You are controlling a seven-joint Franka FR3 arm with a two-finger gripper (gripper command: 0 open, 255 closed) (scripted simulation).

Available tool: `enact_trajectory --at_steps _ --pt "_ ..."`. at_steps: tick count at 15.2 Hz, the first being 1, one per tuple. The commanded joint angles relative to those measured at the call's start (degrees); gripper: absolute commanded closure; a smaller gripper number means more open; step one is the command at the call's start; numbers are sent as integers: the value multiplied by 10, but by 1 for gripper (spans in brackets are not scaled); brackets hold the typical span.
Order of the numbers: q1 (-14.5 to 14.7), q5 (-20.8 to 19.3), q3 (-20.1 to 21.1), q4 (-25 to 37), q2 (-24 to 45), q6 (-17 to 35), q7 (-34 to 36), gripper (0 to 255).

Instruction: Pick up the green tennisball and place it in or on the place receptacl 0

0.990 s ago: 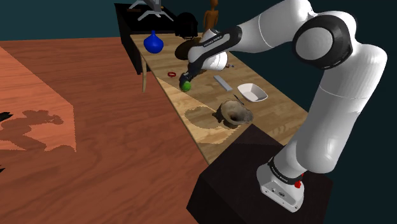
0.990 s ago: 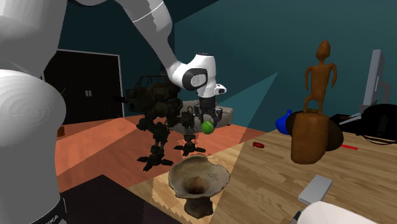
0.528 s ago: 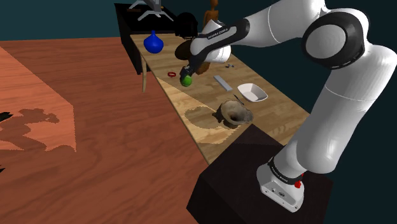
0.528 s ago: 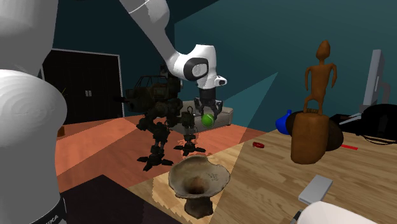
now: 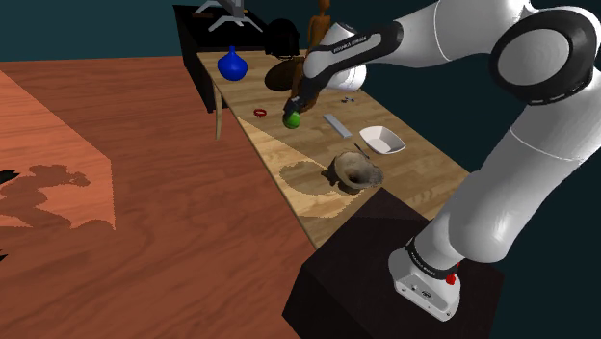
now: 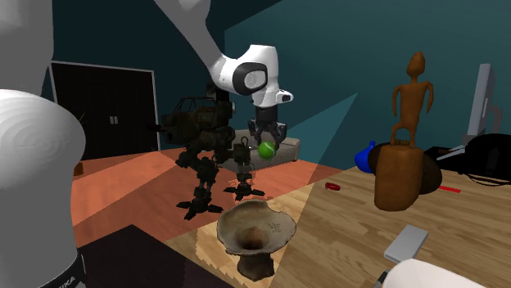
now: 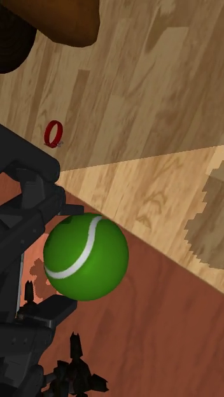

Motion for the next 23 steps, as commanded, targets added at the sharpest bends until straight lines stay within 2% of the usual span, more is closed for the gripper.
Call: enact_trajectory --at_steps 1,10,16,21,23 --pt "-5 -2 -6 -44 -36 8 -13 255" --pt "-48 -39 -42 -220 -201 14 -68 255" --pt "-105 -87 -70 -312 -315 -13 -103 255" --pt "-173 -138 -99 -374 -413 -59 -144 255" --pt "-169 -133 -105 -382 -401 -39 -151 255"
